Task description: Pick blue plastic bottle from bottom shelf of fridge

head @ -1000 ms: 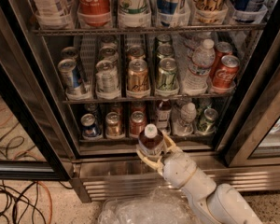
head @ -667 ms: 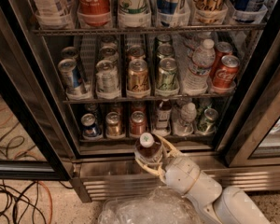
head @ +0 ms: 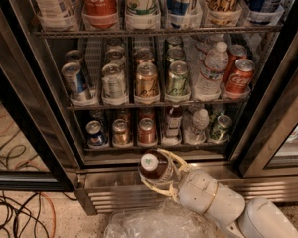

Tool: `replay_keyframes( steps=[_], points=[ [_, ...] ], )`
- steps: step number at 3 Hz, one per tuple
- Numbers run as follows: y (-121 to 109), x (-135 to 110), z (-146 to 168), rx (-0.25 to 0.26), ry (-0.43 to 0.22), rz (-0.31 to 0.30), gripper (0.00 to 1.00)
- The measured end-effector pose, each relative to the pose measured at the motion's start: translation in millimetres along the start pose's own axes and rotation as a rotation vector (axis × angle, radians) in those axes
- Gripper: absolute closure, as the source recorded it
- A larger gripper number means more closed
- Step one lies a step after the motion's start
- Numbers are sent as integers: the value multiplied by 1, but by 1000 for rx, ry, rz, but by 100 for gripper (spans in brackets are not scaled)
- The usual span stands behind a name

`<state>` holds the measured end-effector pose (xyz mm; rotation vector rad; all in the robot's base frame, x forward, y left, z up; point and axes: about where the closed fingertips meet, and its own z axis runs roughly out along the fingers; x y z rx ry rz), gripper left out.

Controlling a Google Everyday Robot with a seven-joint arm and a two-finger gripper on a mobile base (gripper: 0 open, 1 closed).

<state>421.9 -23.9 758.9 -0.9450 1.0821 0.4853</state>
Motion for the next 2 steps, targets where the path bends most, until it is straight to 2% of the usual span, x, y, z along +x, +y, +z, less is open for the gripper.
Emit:
replay_keyframes(
  steps=[1,2],
  points=[
    [10,-12,-1,-56,-13,0,100],
    [10,-12,-1,-56,-13,0,100]
  ],
)
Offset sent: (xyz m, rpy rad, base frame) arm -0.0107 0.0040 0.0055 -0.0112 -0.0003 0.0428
